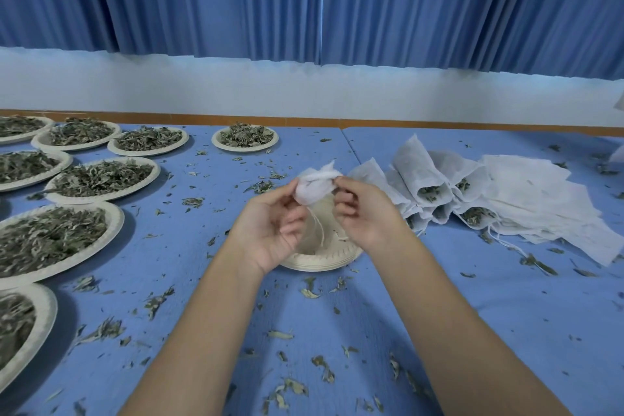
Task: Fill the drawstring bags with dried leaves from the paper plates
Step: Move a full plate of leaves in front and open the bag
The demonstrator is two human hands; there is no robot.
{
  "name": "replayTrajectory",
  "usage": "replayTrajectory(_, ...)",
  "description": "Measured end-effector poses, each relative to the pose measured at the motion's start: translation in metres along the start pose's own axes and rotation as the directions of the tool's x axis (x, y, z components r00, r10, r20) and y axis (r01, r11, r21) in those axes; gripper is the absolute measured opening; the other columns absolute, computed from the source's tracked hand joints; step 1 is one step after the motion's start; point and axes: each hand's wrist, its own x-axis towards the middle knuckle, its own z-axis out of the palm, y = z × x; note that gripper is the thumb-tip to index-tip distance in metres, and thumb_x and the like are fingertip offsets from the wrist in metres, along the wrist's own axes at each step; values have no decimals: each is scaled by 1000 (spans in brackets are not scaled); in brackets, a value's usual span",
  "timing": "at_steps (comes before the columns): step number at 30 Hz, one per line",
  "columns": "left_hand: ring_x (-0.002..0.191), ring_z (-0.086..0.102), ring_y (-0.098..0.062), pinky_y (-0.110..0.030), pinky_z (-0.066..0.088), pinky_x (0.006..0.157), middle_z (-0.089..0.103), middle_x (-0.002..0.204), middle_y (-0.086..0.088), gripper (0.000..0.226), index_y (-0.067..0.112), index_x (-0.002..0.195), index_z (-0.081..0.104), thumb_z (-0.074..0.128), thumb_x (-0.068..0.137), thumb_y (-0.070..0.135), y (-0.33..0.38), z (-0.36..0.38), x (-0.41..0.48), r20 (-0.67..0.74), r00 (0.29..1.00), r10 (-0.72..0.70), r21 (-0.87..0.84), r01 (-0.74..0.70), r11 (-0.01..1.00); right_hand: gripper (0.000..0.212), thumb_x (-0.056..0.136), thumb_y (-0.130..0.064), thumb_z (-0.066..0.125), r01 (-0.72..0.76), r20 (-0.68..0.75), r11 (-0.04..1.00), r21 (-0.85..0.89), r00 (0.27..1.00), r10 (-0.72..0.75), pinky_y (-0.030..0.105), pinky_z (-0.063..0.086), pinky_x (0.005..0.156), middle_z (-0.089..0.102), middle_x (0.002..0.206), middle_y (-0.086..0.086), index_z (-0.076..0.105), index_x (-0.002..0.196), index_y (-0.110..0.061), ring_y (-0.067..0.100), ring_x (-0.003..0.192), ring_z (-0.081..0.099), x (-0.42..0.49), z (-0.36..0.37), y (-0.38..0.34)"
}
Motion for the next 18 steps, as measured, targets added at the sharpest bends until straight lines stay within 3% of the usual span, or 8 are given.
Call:
replayTrajectory(1, 36, 30, -6, -13, 19, 30, 47, 59, 2, 10, 8, 81, 60, 53, 82, 15, 1, -1, 0, 1, 1000, 5, 11, -5, 1000, 24, 94, -1, 46, -126, 60, 984, 123, 991, 119, 12, 20, 30, 42, 57, -1, 48, 72, -8, 2, 32, 33, -1, 1, -1)
replayTrajectory(2, 37, 29, -7, -14, 18, 33, 44, 58, 2, 13, 9, 81, 57, 50, 87, 17, 3, -3, 1, -14, 1000, 25, 26, -25, 999, 24, 95, -4, 44, -208, 115, 969, 137, 974, 193, 13, 17, 29, 39, 58, -2, 46, 71, -9, 2, 30, 29, -2, 2, 0)
replayTrajectory(4, 37, 28, -7, -16, 17, 35, 39, 55, 3, 21, 11, 73, 53, 48, 91, 20, 8, -8, 4, -79, 993, 88, 58, -83, 995, 23, 95, -11, 42, -253, 183, 967, -16, 950, 251, 13, 14, 30, 41, 59, -2, 47, 73, -11, 4, 32, 23, -5, 4, 6)
replayTrajectory(7, 41, 32, -6, -15, 18, 34, 37, 55, 4, 26, 14, 68, 50, 51, 92, 23, 11, -15, 5, -127, 982, 141, 65, -133, 989, 23, 94, -16, 41, -163, 200, 962, -218, 957, 208, 13, 13, 34, 43, 55, -6, 49, 73, -15, 4, 36, 21, -8, 9, 9)
replayTrajectory(10, 41, 36, -5, -15, 22, 33, 41, 54, 5, 24, 16, 72, 53, 56, 91, 30, 13, -17, 5, -91, 977, 194, 254, -166, 953, 21, 91, -22, 51, -129, 222, 982, -137, 962, 158, 14, 16, 38, 38, 60, -5, 47, 71, -17, 5, 43, 23, -8, 11, 5)
replayTrajectory(13, 47, 39, -4, -15, 27, 37, 47, 61, 5, 9, 15, 79, 58, 66, 83, 16, 11, -14, 5, -72, 951, 301, 585, -204, 785, 26, 87, -8, 56, -56, 226, 991, -118, 971, 82, 15, 22, 40, 40, 58, -5, 50, 63, -17, 6, 48, 31, -6, 10, 6)
replayTrajectory(15, 52, 45, -5, -16, 34, 41, 53, 68, 2, 9, 15, 80, 58, 66, 83, 11, 6, -13, 8, -130, 907, 400, 687, -208, 696, 30, 85, 0, 54, 77, 168, 959, -274, 985, -31, 16, 29, 42, 46, 57, -5, 53, 60, -16, 6, 50, 38, -5, 11, 11)
replayTrajectory(18, 49, 56, -5, -21, 42, 44, 58, 72, 1, 15, 17, 77, 54, 62, 89, 23, 1, -13, 11, -160, 815, 557, 773, -247, 585, 15, 88, -13, 56, 228, 124, 817, -531, 974, -191, 22, 41, 50, 52, 64, -3, 55, 73, -15, 5, 49, 48, -6, 14, 19)
